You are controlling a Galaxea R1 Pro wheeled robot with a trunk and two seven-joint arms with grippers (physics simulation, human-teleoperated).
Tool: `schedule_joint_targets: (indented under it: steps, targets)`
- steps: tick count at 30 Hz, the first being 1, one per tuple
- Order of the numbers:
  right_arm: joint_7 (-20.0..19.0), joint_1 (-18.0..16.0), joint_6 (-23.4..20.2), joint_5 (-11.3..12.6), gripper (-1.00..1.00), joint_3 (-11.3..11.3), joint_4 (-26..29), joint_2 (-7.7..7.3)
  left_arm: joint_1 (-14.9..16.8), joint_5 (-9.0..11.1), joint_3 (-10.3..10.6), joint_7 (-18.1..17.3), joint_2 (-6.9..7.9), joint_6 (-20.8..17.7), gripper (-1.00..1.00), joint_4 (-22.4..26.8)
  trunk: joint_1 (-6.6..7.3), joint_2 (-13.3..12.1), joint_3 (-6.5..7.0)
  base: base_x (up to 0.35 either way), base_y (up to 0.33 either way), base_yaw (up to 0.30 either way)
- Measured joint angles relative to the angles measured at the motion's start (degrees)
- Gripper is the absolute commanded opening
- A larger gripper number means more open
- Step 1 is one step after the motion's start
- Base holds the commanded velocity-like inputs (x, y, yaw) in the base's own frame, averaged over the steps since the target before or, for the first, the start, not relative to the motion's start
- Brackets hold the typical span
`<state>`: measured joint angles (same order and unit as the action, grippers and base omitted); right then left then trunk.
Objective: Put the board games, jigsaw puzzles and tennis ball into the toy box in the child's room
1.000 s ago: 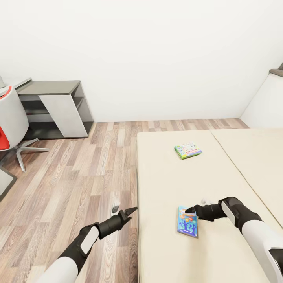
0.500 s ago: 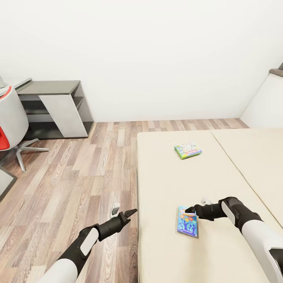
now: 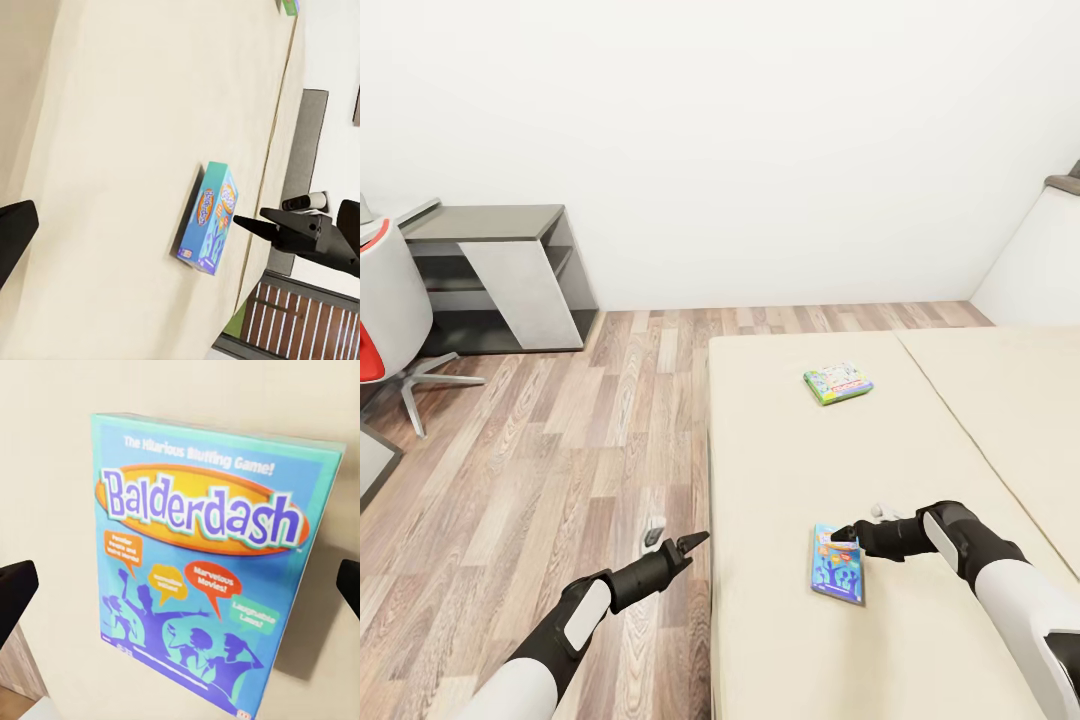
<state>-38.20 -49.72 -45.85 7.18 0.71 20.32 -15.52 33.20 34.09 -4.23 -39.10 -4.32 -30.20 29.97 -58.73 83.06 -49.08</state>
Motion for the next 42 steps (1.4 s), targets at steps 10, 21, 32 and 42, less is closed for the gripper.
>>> schedule_joint_targets:
  steps: [10,21,32,42]
  targets:
    - [0.0,0.0,0.0,0.0,1.0,0.0,0.0,0.0,0.0,0.0,0.0,0.0,0.0,0.0,1.0,0.0,0.0,0.0,0.0,0.0,0.0,0.0]
    - [0.1,-0.3,-0.8,-0.2,1.0,0.2,-0.3,0.46,-0.7,0.5,-0.9,-1.9,1.47,-1.1,1.0,0.1,0.0,0.0,0.0,0.0,0.0,0.0]
    - [0.3,-0.6,-1.1,-0.4,1.0,0.3,-0.6,0.51,-1.9,1.1,-2.0,-4.6,3.13,-1.7,1.0,0.2,0.0,0.0,0.0,0.0,0.0,0.0]
    - [0.4,-0.6,-1.2,-0.4,1.0,0.4,-0.7,0.55,-2.1,1.2,-2.2,-4.9,3.4,-1.8,1.0,0.3,0.0,0.0,0.0,0.0,0.0,0.0]
